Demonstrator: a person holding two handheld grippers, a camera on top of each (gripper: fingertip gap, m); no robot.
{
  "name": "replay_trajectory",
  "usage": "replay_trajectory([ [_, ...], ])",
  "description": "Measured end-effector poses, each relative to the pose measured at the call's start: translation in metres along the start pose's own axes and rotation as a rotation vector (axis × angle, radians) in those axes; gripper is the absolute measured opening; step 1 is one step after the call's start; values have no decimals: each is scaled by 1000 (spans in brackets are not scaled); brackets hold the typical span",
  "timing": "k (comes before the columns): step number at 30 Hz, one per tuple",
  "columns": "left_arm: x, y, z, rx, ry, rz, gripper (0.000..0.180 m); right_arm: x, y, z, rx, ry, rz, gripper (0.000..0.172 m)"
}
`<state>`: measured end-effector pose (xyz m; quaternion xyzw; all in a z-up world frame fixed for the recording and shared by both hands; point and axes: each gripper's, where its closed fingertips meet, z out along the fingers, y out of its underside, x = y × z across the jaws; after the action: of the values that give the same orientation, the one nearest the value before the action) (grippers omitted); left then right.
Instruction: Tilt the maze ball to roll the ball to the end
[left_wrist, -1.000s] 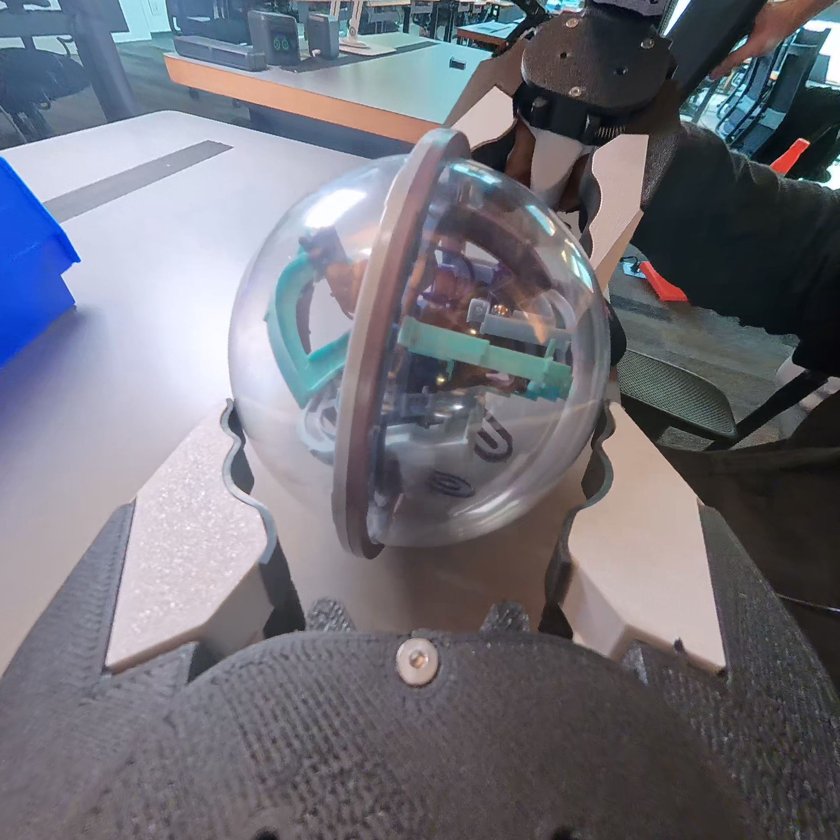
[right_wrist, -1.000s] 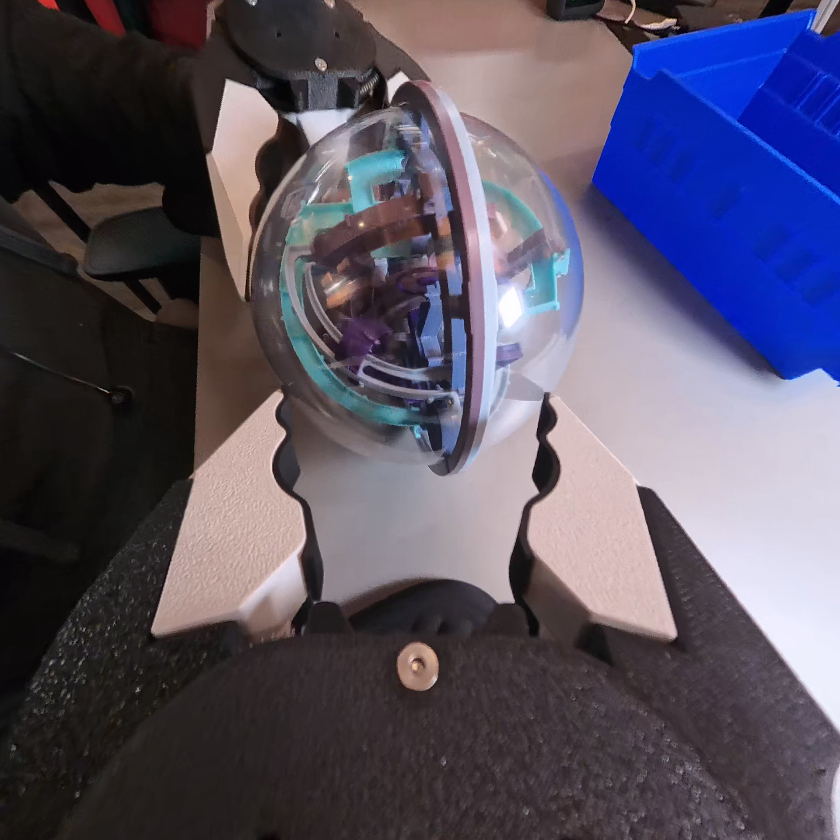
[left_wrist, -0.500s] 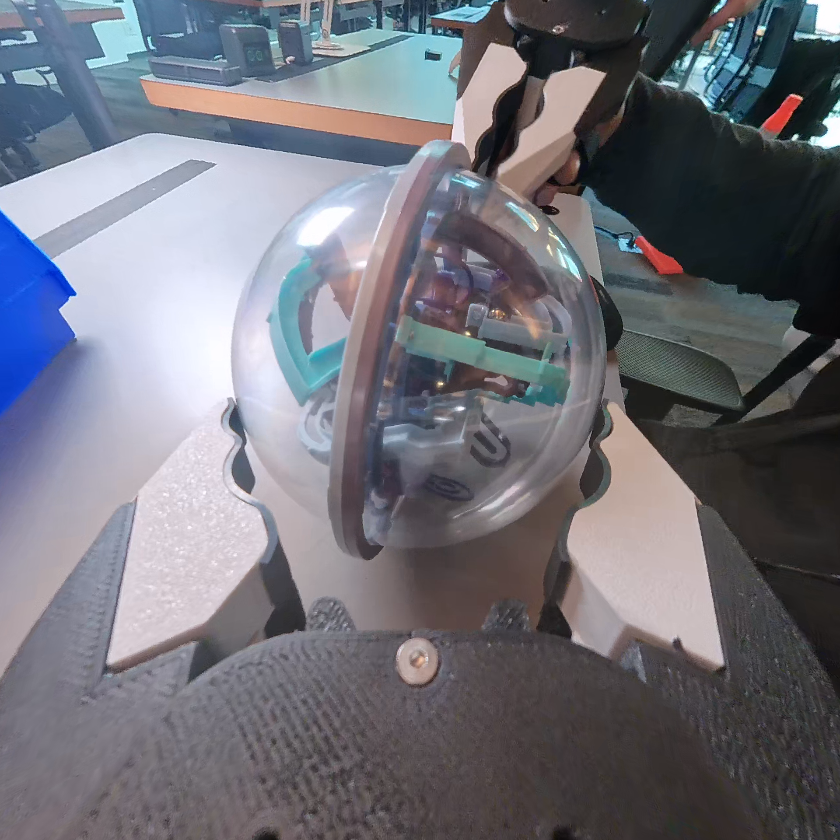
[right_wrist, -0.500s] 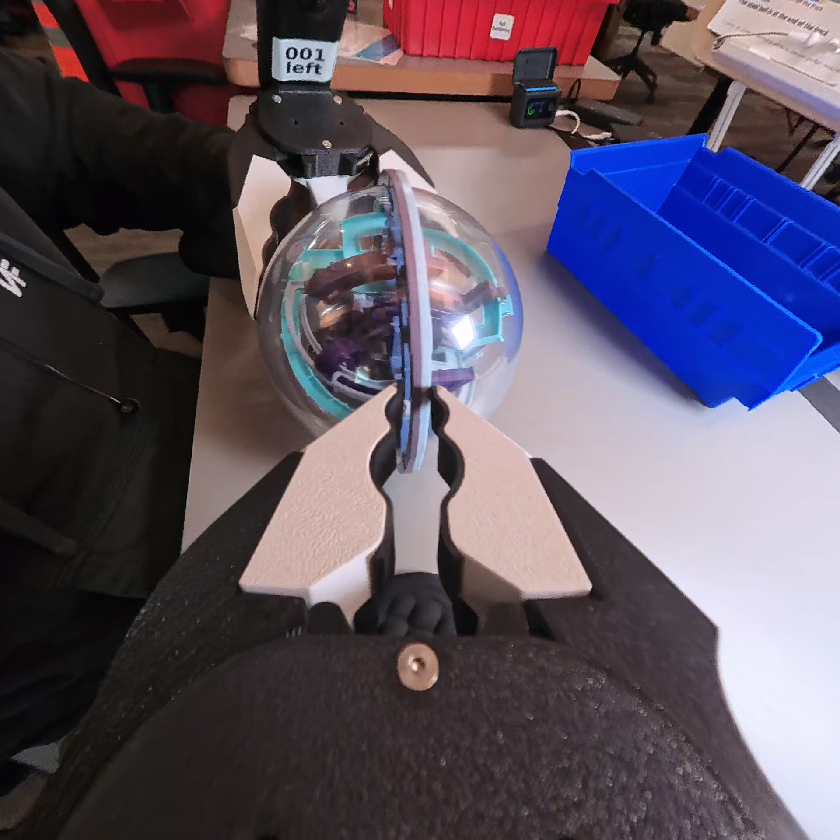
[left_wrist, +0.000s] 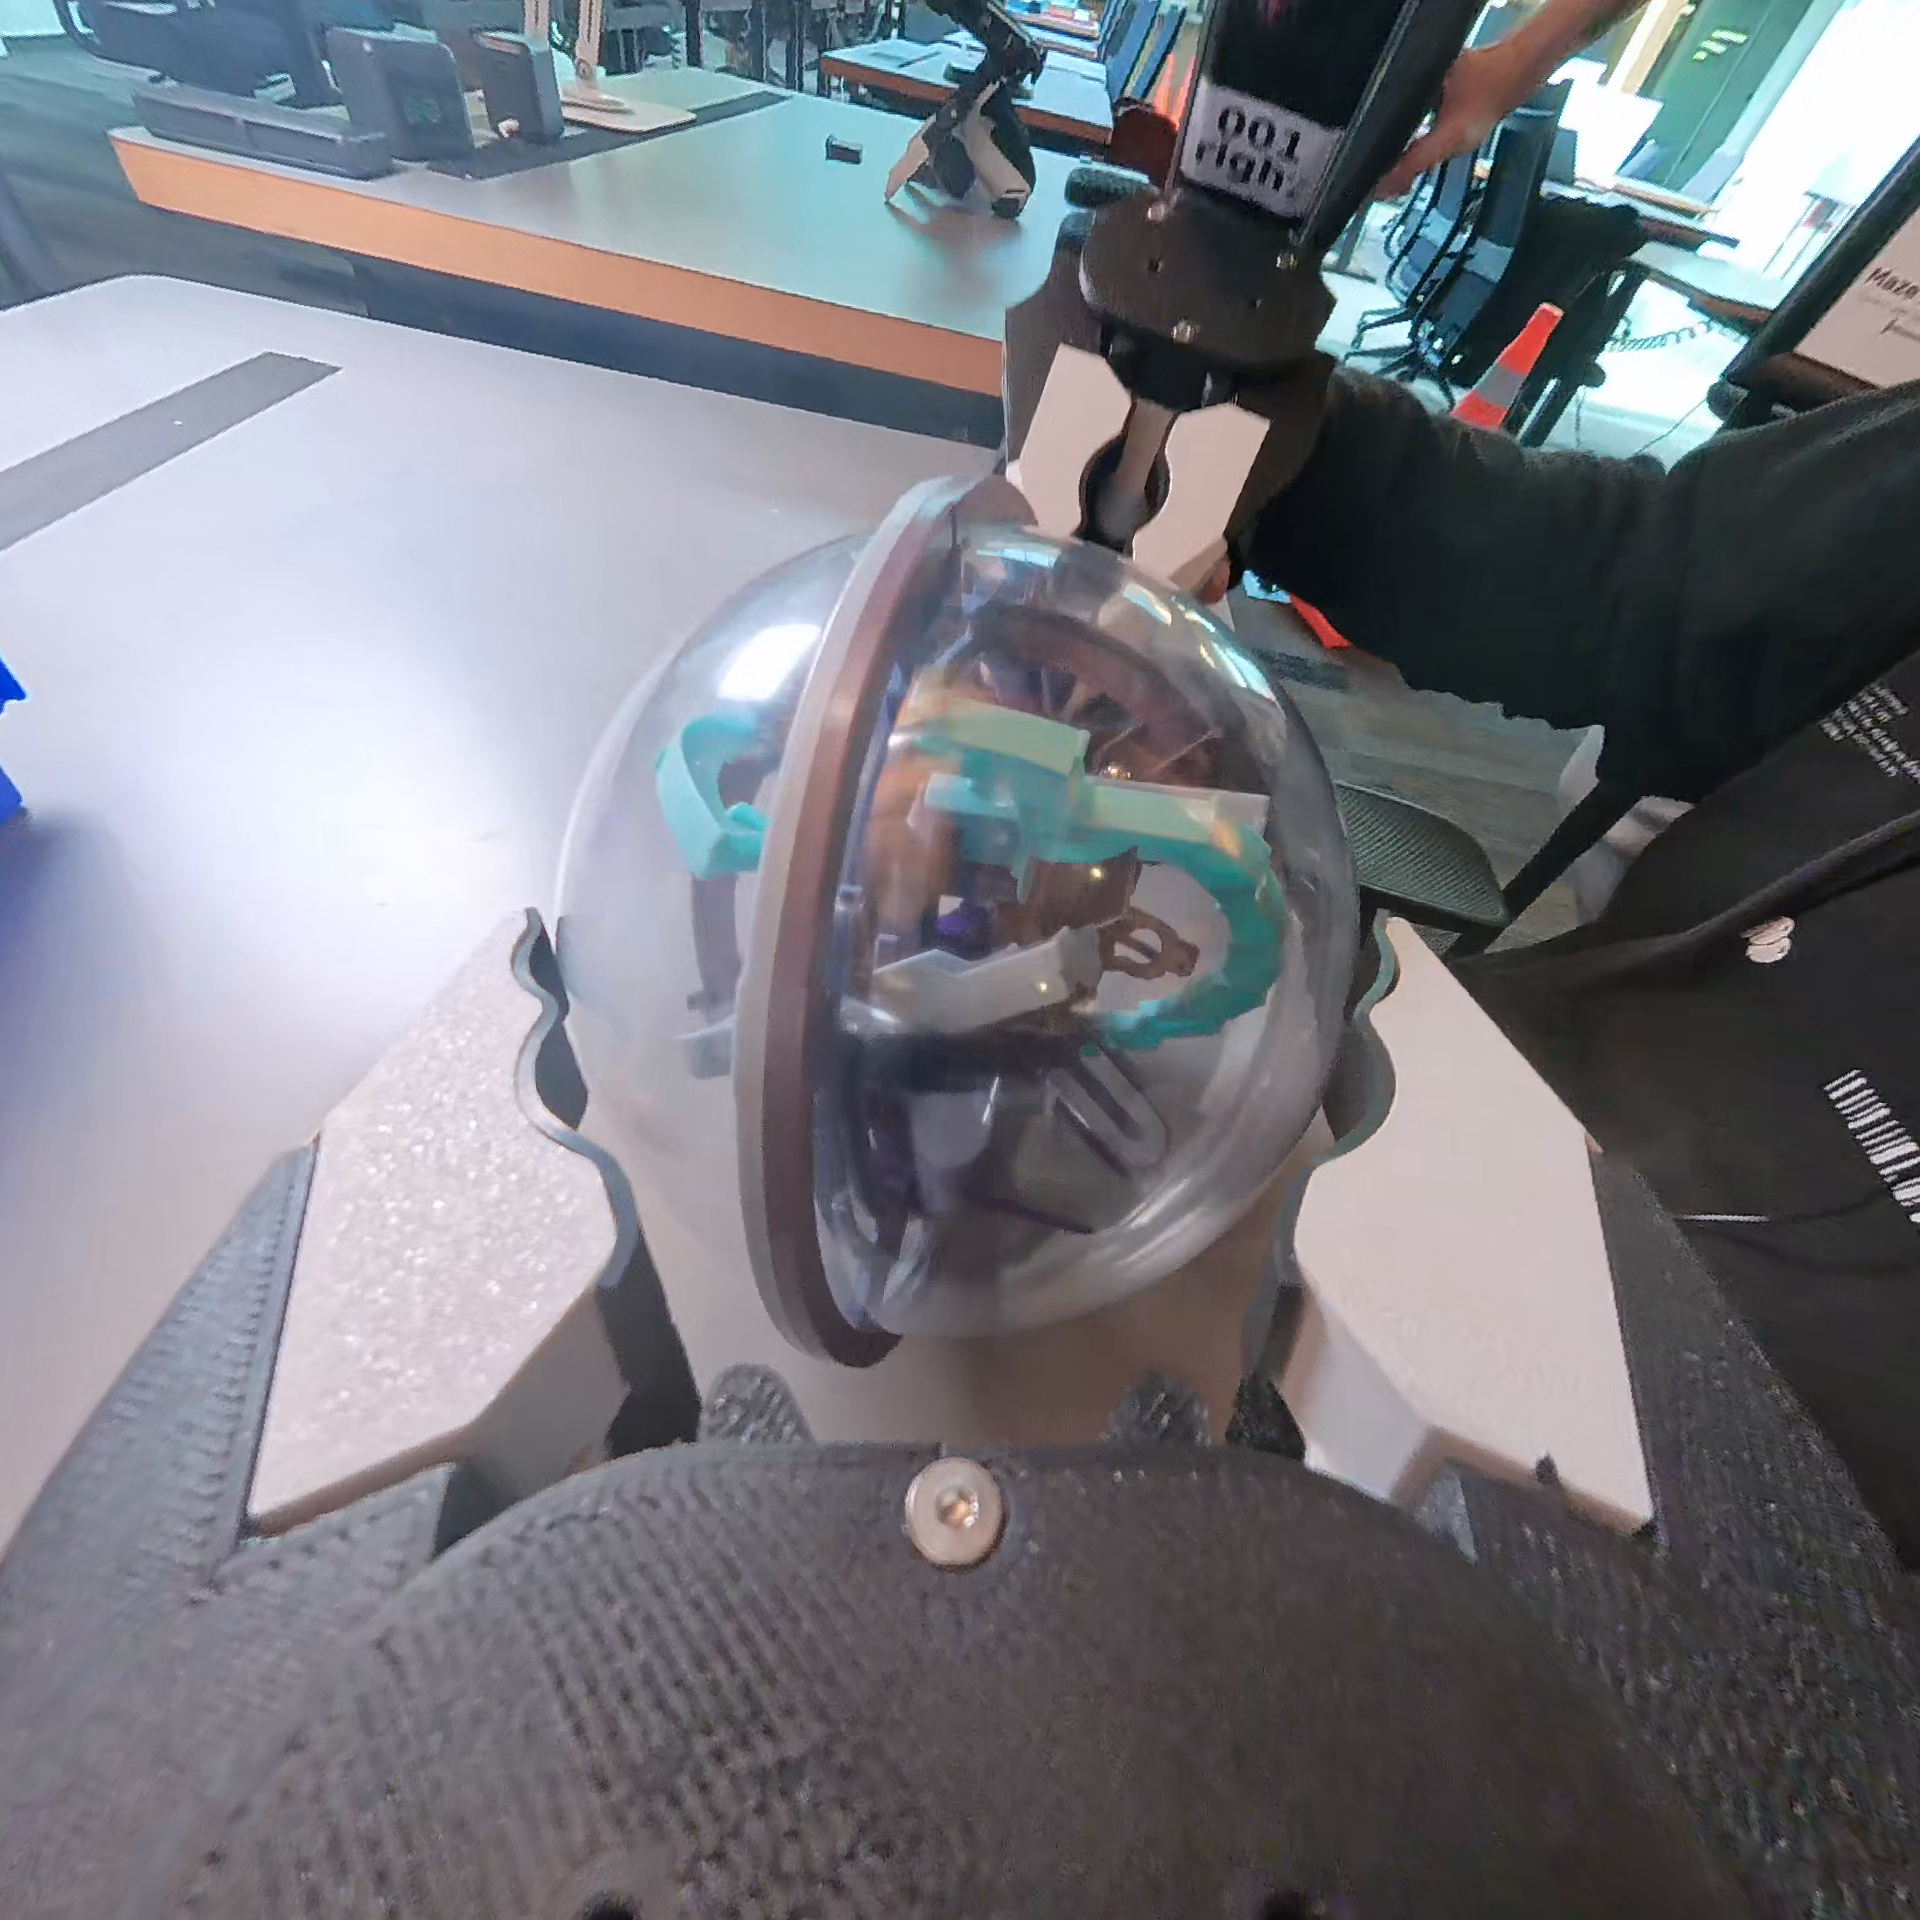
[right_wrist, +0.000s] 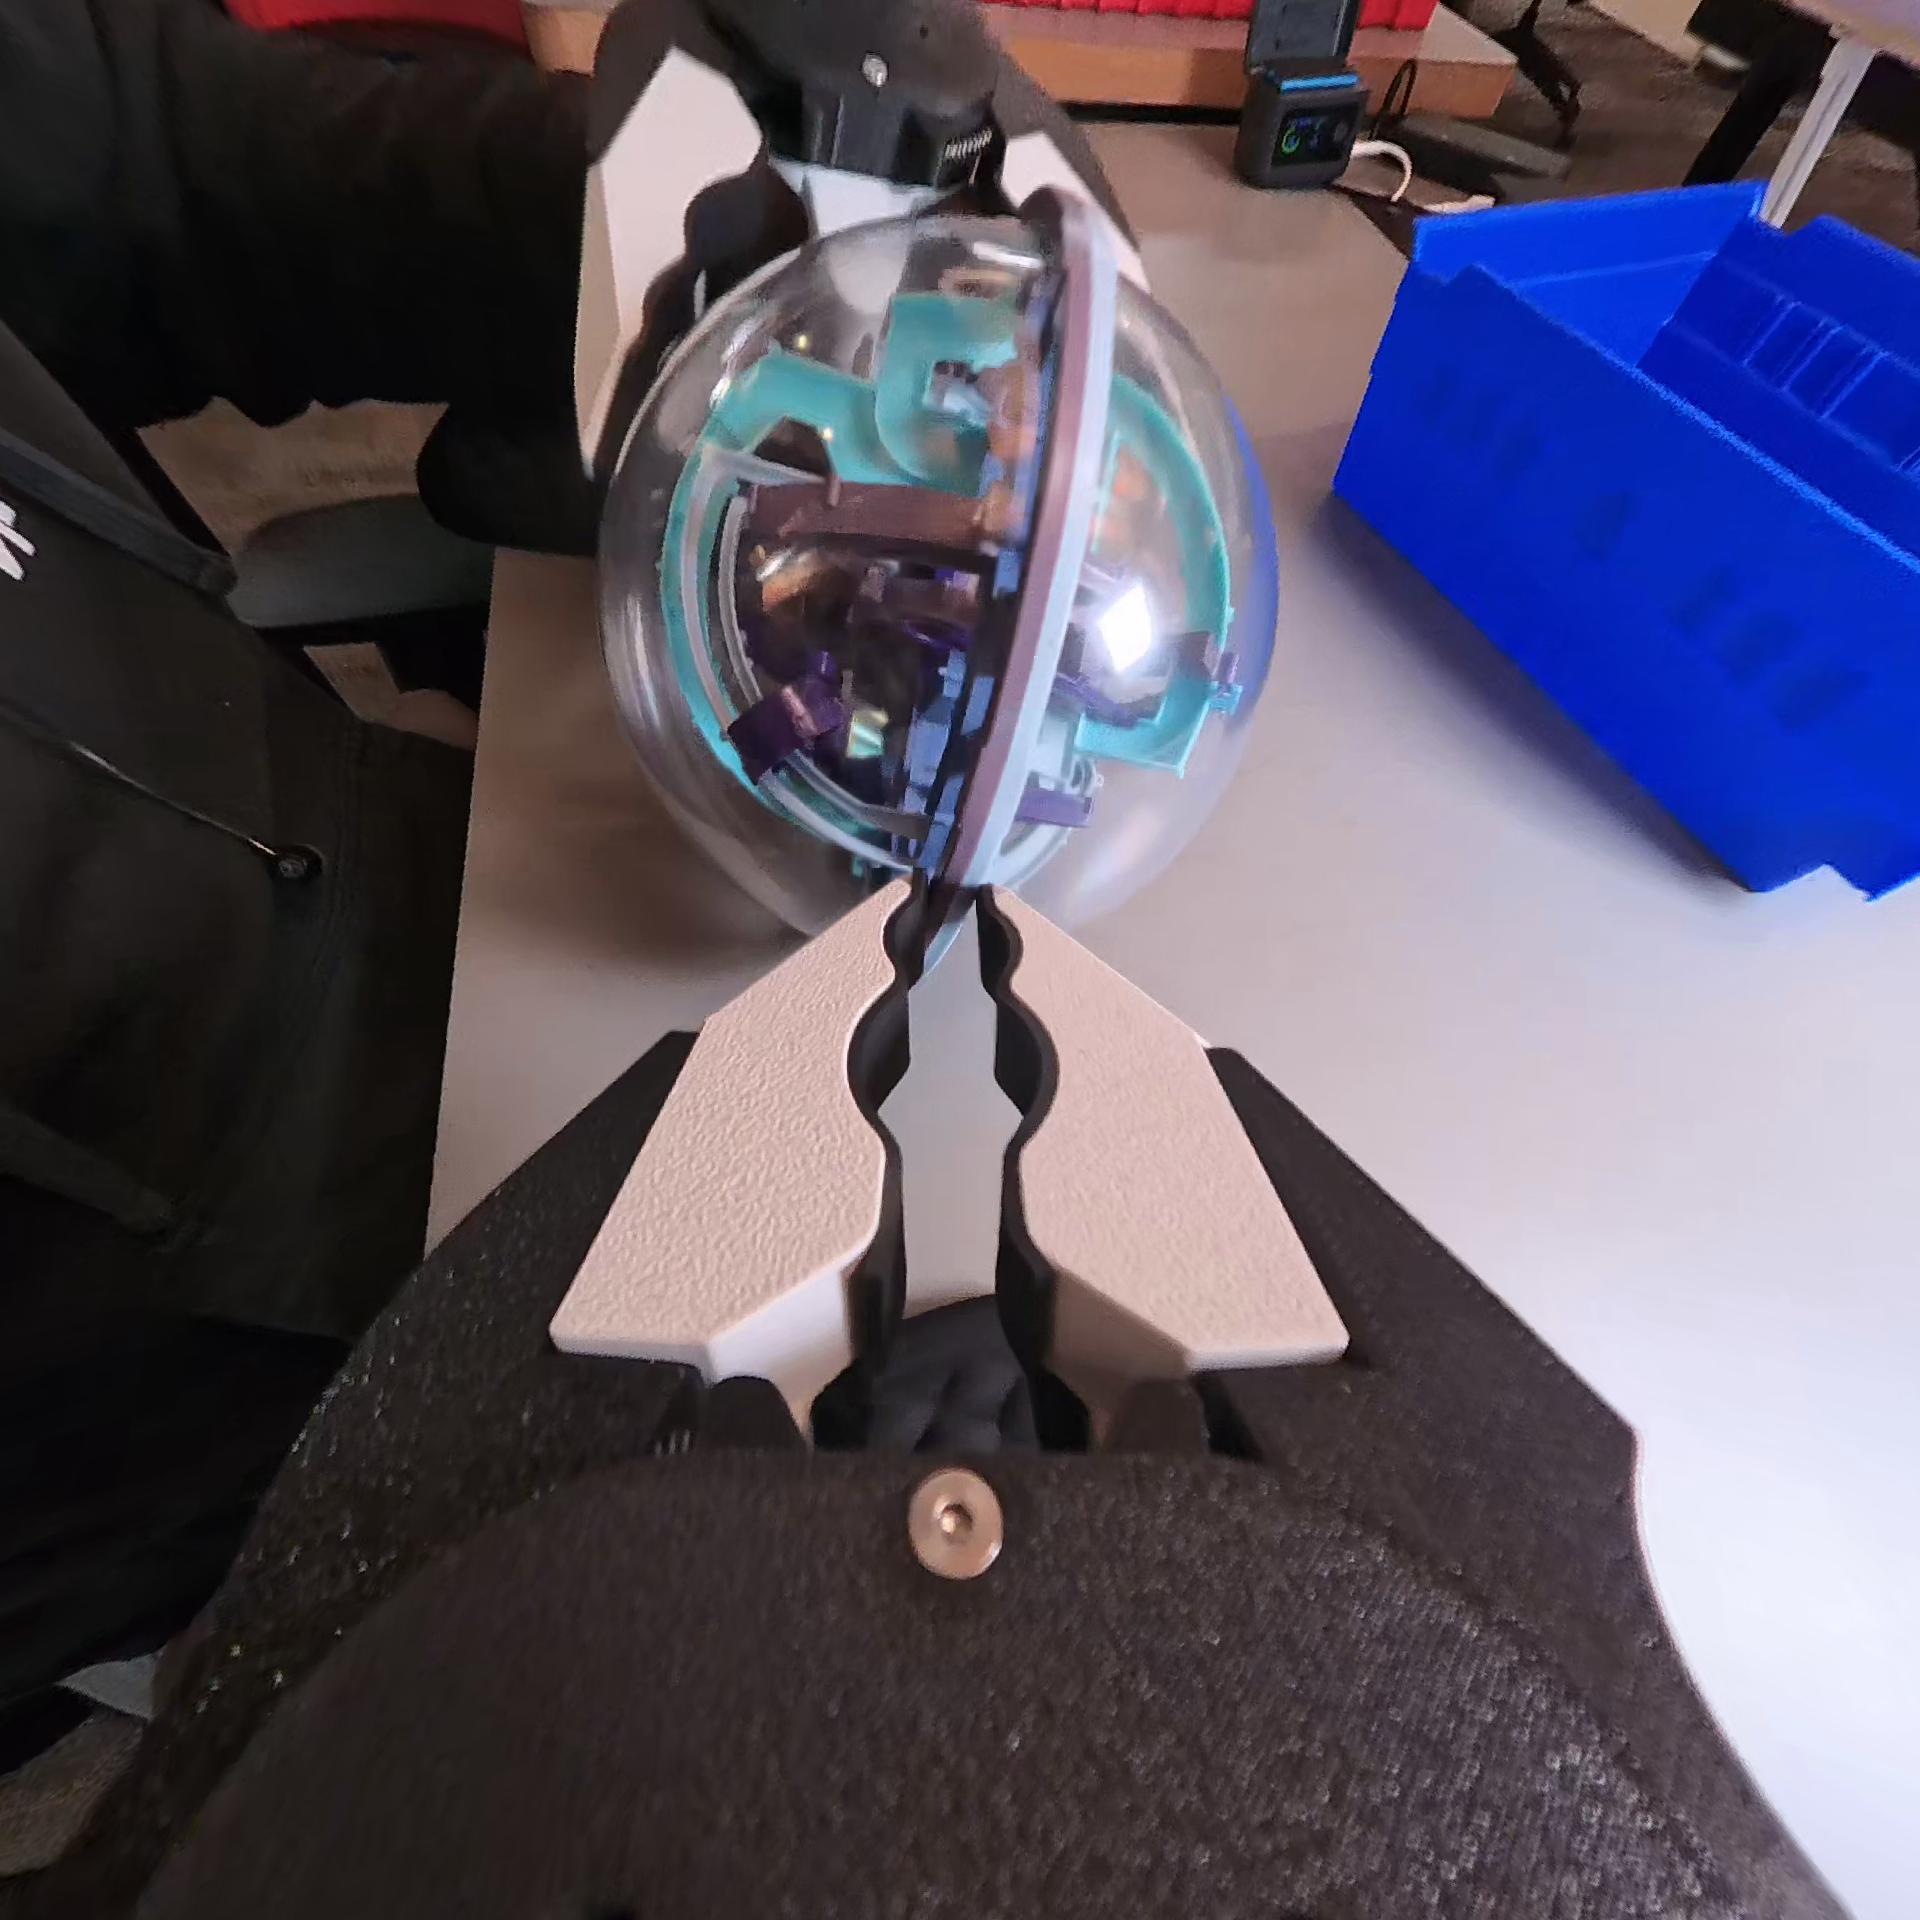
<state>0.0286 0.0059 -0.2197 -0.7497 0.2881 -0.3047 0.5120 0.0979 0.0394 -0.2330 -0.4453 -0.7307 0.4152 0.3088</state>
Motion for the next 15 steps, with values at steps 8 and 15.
replay_trajectory([
  [8,0,-7,-8,72,-31,-32,137,-6,10,9,50,33,10,7],
  [15,-1,11,-1,105,-96,-162,158,-14,8,10,112,71,-93,8],
])
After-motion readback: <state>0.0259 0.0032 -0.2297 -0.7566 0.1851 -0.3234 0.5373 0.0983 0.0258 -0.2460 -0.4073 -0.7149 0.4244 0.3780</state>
